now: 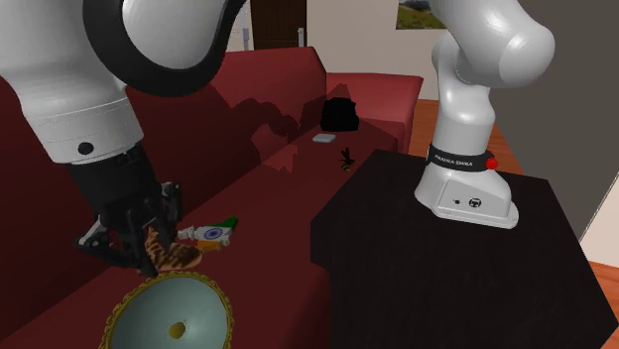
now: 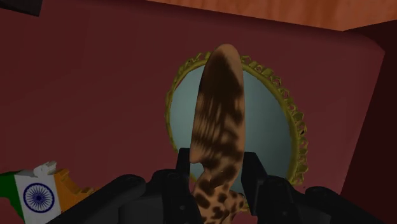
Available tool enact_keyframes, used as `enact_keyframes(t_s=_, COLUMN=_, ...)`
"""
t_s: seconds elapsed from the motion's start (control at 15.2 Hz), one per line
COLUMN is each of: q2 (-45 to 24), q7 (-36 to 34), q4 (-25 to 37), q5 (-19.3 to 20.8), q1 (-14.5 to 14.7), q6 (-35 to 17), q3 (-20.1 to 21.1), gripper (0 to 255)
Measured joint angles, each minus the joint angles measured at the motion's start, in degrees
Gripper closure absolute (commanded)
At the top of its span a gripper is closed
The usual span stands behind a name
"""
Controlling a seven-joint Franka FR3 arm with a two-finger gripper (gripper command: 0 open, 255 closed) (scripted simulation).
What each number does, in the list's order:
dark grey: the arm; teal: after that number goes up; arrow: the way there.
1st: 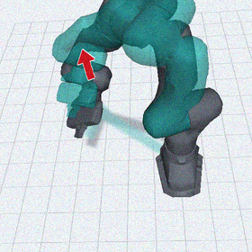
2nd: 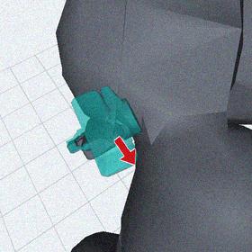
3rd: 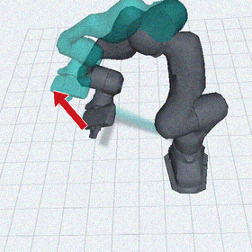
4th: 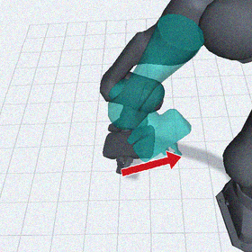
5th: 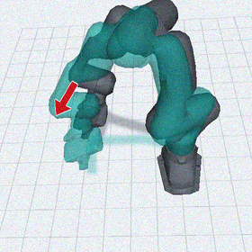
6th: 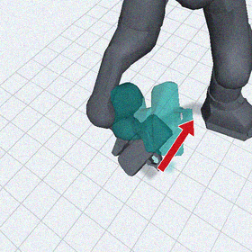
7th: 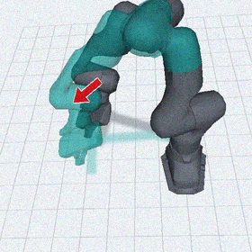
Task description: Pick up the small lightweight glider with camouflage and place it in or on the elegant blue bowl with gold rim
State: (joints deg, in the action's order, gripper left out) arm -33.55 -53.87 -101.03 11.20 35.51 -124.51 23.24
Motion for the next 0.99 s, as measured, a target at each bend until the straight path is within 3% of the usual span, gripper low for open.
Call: enact_keyframes(t_s=0.99, q2=-5.53, q7=-1.1, q4=0.45, q5=2.28, q1=1.33, q6=-5.63, q3=-1.69, gripper=255)
